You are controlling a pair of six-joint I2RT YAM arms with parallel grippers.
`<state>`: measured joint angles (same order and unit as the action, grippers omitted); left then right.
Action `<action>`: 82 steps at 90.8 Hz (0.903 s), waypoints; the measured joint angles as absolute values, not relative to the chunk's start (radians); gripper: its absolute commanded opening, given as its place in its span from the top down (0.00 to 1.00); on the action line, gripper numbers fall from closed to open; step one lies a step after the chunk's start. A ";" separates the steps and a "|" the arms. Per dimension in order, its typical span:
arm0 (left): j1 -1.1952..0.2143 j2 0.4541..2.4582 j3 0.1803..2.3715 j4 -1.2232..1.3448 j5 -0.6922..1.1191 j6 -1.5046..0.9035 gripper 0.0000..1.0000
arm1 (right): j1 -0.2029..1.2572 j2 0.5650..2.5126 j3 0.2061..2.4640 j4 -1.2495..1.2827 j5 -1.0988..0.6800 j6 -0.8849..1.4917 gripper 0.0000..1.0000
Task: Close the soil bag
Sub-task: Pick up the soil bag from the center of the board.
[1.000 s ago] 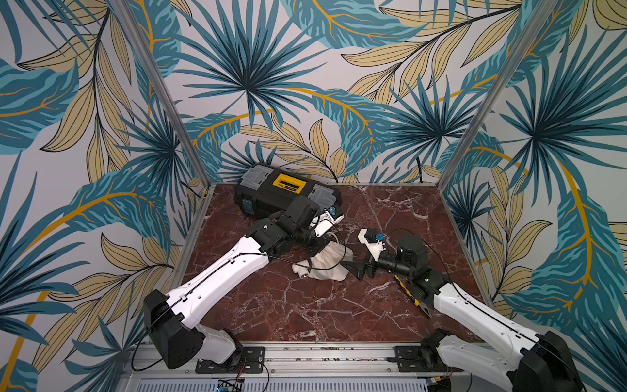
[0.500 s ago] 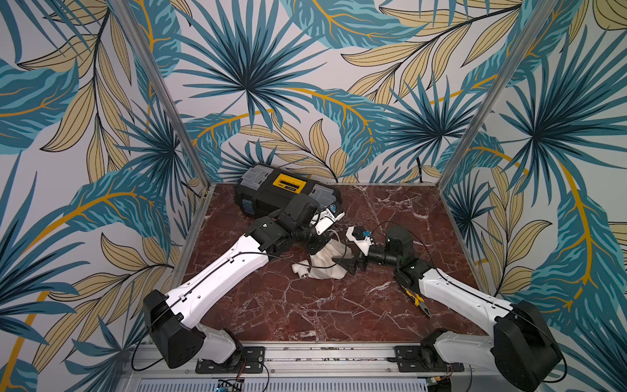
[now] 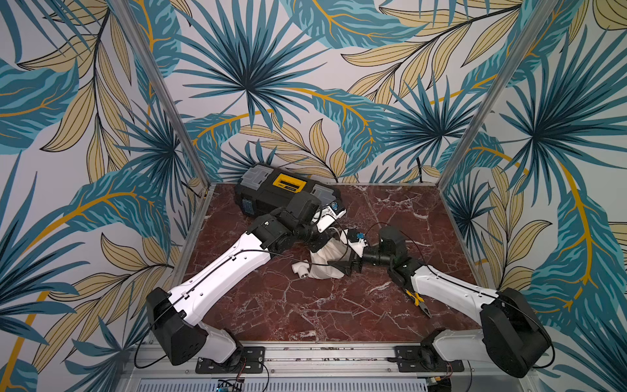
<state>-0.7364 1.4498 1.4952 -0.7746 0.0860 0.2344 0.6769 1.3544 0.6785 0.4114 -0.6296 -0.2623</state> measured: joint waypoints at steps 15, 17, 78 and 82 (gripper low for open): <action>-0.736 1.452 1.495 -0.775 0.082 0.234 1.00 | 0.679 1.365 0.678 0.417 -0.629 -0.262 0.14; -0.736 1.453 1.495 -0.774 0.082 0.234 1.00 | 0.679 1.365 0.678 0.418 -0.629 -0.262 0.15; -0.720 1.454 1.495 -0.775 0.070 0.234 1.00 | 0.681 1.371 0.677 0.426 -0.616 -0.244 0.92; -0.716 1.454 1.494 -0.774 0.069 0.234 1.00 | 0.681 1.371 0.673 0.434 -0.614 -0.232 0.99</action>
